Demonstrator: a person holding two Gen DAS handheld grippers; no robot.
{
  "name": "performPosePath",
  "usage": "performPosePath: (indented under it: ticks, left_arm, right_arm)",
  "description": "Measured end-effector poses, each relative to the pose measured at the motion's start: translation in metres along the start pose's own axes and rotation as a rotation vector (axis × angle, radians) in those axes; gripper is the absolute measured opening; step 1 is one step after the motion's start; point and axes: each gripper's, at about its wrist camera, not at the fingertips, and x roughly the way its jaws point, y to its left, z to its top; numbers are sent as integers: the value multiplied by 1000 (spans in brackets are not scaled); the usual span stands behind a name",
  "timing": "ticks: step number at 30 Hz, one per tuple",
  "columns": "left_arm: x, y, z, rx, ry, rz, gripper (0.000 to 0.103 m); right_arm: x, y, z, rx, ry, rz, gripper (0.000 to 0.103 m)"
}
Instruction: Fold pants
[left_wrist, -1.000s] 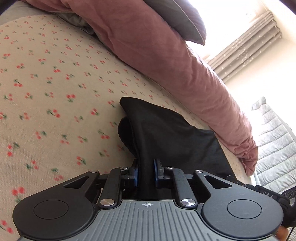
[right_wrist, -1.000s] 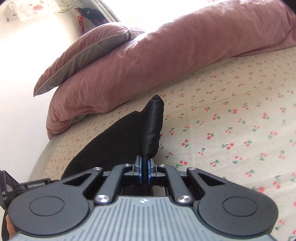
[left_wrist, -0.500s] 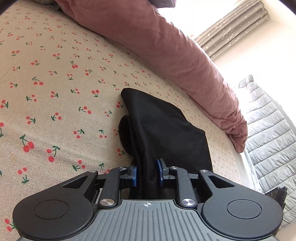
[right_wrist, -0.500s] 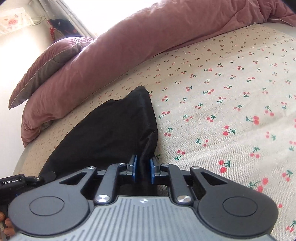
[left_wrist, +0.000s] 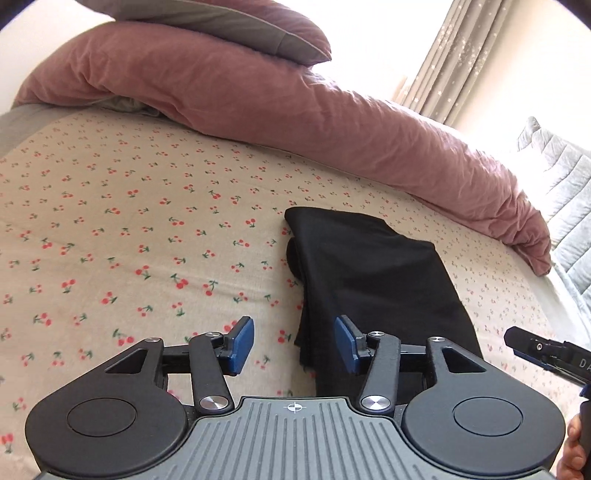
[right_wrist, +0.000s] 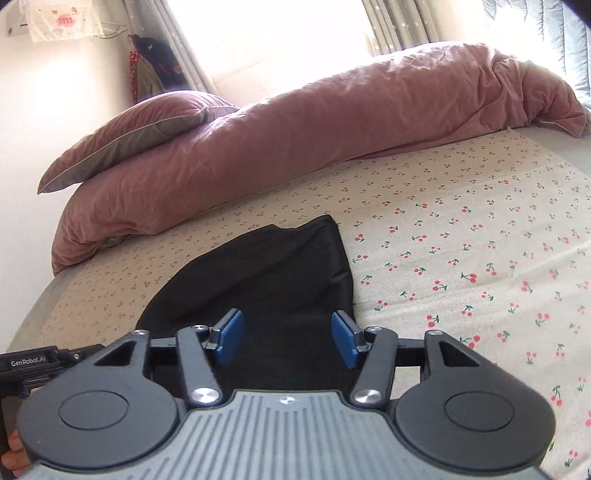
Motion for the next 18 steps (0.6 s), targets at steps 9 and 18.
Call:
performPosePath:
  ticks: [9, 18]
  left_arm:
    - [-51, -30, -48, 126, -21, 161, 79]
    - [-78, -53, -72, 161, -46, 165, 97]
  right_arm:
    - [-53, 37, -65, -126, 8, 1, 65]
    - [-69, 60, -70, -262, -40, -16, 95]
